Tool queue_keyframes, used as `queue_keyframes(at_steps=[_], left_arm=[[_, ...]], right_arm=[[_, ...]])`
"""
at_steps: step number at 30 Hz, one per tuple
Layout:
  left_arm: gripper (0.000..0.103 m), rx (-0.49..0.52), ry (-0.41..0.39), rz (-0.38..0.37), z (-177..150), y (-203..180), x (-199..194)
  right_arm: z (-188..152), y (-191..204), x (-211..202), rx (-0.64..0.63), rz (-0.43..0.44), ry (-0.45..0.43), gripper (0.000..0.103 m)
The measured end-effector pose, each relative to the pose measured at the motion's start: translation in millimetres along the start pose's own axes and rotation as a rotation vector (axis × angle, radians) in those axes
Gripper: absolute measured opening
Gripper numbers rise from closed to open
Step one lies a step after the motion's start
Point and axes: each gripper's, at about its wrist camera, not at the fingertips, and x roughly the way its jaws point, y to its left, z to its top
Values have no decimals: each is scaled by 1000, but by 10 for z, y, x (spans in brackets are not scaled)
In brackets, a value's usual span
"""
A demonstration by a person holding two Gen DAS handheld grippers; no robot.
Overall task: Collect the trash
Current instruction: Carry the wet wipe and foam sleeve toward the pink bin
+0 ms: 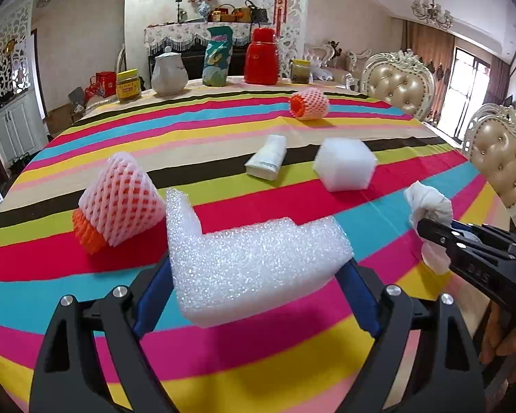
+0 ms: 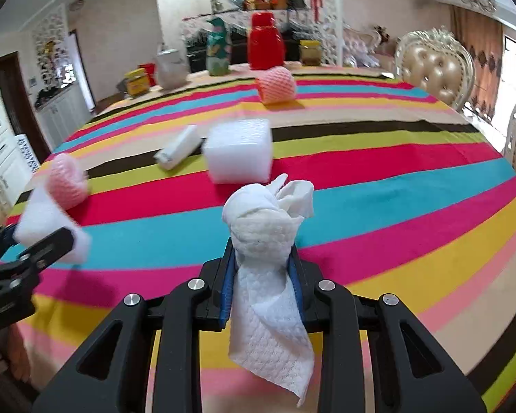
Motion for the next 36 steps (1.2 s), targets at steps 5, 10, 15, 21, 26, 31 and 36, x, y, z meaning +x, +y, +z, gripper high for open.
queue_keyframes(at_steps=[5,10,15,21,26,31,36], left_arm=[[85,29,-8,-33,-152,-150,-176],[85,55,-7,-60,-269,-314,-296],[85,71,-11,-84,-364,-427,-404],[85,81,-15,-111,-463,-556,-538],[85,108,-18,-143,-548,-711,-641],[85,149,-30,-168,-626,-926,-714],[85,214,-19,-219,-704,-1222,-737]], right_arm=[[-157,-1,-287,-9,20,-23,28],[-351,-70,-497,25,40,-27,28],[-510,-128,-710,47,39,-50,28],[-708,-229,-923,68,33,-67,28],[-930,-329,-1138,86,31,-85,28],[-1138,-522,-1341,131,7,-99,28],[-1294,-730,-1543,168,-24,-121,28]])
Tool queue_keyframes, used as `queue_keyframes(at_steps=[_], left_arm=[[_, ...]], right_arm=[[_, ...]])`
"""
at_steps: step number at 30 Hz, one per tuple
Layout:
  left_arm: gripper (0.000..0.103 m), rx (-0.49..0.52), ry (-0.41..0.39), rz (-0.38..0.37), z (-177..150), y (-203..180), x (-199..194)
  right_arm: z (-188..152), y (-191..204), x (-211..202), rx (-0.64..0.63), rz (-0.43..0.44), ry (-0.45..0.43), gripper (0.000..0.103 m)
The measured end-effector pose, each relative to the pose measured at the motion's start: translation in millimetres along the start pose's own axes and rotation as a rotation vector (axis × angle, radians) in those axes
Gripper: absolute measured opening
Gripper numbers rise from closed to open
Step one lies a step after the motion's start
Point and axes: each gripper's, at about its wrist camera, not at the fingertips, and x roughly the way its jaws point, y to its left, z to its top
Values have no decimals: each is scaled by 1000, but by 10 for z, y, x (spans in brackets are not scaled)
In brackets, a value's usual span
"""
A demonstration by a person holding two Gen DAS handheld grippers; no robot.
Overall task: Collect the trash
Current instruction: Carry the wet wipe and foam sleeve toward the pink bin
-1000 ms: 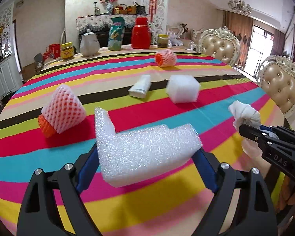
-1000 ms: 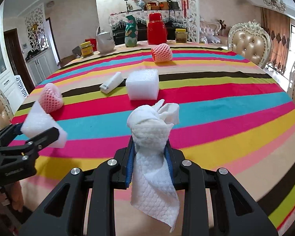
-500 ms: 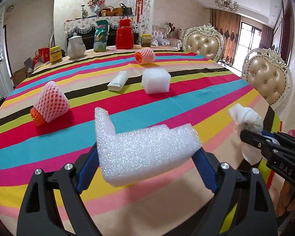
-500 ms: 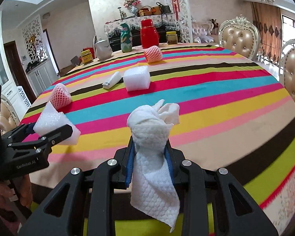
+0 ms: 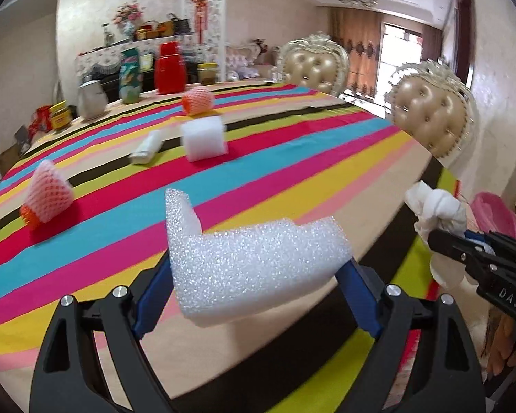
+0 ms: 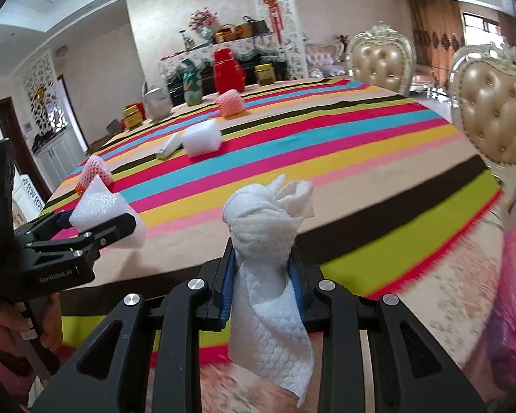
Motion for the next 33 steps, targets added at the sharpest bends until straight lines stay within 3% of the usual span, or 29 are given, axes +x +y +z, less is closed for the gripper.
queue_keyframes(at_steps=[15,24,33], left_arm=[[85,191,-42,-189,167,-1105,66],[85,288,-73,-390,276,-2005,141],[85,381,-81,-550,387,-2934,268]], right_arm=[[-221,-764,-637,104,-149,-94,28],[-414,-1407,-1155,180,-349,-153,29],[-655,-2088,-1494,305,-476,-171,30]])
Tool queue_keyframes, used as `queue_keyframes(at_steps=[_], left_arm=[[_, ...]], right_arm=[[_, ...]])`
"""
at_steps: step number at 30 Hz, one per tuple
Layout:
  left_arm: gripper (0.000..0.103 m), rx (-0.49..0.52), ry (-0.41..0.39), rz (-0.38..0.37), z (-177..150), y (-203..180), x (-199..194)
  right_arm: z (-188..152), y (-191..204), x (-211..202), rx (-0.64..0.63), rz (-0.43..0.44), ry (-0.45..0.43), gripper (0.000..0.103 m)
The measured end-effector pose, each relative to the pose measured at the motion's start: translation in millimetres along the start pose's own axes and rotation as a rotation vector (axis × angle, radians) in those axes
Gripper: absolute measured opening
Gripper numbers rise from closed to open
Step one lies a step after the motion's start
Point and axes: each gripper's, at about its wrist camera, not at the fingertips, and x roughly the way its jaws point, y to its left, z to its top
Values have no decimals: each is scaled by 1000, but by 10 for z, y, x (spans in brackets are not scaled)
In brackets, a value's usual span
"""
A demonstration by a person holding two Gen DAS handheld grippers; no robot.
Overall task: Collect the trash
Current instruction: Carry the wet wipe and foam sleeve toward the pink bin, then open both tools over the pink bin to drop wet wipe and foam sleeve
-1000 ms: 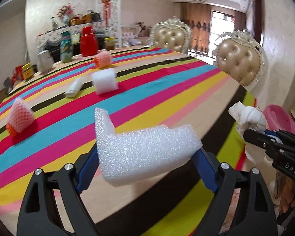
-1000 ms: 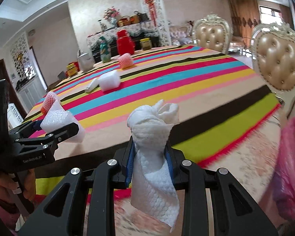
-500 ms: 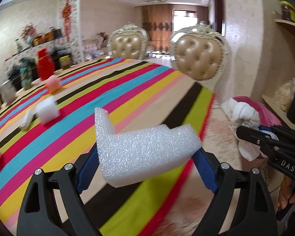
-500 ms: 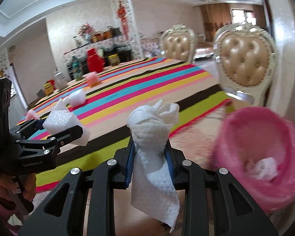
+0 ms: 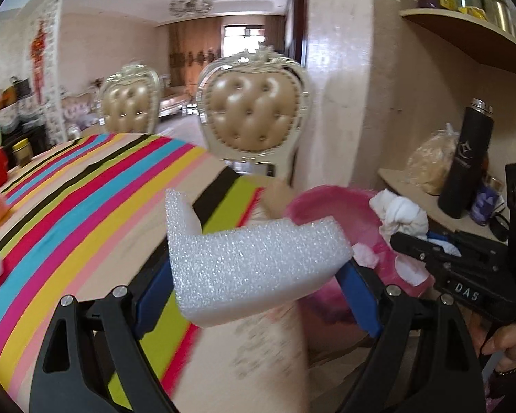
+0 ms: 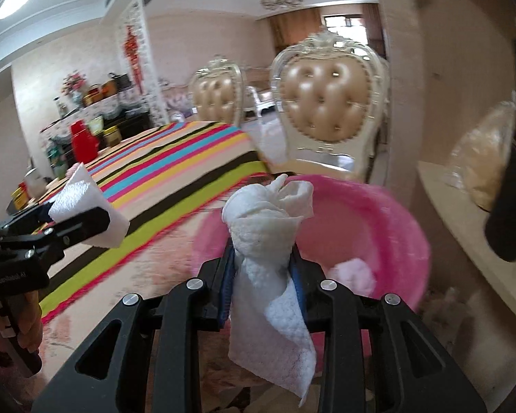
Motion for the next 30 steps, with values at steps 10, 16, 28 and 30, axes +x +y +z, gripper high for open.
queue_keyframes(at_steps=[10,16,28,30], left_arm=[[86,49,38,-161,238,-639,651],[95,110,58,-199,283,-792,892],[98,-14,21,-19,210,7,494],[98,-28,23,10,175,119,415]], right_arm=[[-17,-587,-78,82,-92,-7,31],[-71,-702,-42,117,-111,-4,32],[122,-479,197,85,-85,-33,77],[142,-417,174,77,-88,-42,77]])
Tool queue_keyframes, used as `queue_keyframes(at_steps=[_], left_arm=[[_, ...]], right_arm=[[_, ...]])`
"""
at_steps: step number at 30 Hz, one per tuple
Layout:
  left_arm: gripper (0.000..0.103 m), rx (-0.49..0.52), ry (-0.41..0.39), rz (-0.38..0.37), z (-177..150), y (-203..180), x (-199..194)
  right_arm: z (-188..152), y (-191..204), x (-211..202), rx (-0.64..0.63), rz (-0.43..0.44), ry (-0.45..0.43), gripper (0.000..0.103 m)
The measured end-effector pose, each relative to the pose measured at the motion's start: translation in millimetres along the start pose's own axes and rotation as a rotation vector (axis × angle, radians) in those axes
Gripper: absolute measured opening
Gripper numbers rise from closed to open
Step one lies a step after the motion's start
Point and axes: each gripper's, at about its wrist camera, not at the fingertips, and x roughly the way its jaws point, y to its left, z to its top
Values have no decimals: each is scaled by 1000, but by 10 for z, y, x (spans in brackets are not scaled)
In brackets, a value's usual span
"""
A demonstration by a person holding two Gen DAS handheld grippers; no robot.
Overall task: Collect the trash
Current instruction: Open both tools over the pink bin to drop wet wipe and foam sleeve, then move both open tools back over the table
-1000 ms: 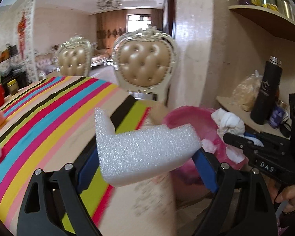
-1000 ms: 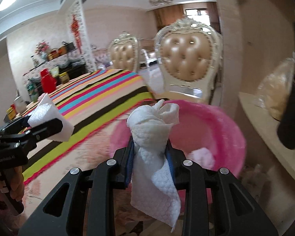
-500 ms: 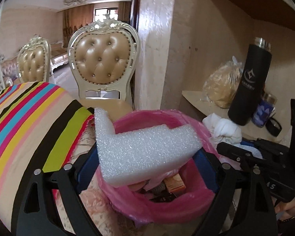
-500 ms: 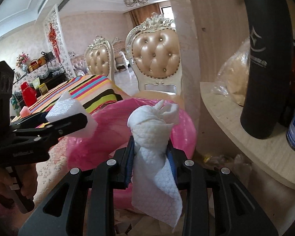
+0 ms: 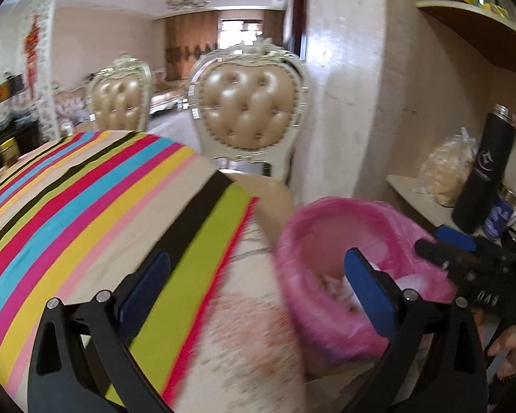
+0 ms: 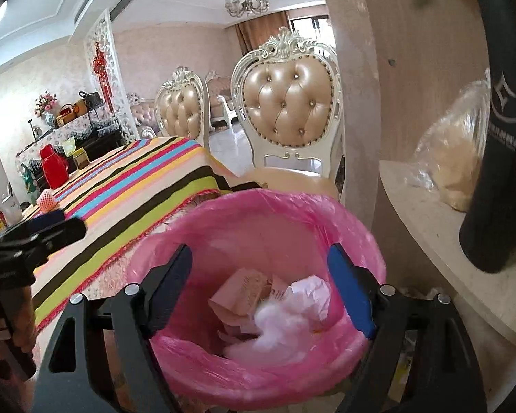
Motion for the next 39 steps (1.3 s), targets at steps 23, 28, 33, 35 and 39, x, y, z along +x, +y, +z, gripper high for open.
queue_keyframes(at_steps=[23,28,33,35,39], left_arm=[[98,-261,46,380,-908,1564,-1251],[98,-369,49,504,-1188,2104,-1710],[98,-496,40,628,-1485,2687,-2200],[98,-541,42,693,-1631,2934,-2428],[98,-587,55,791,-1851,3262,-2769]], right_arm=[[-247,1699,-13,-229,268,109,85],[-404,2359,55,-331,362,163,85],[-522,3050,60,-411,467,185,85],[-544,3261,63,-436,495,182,85],[-603,3763,143,-473,563,220,85]])
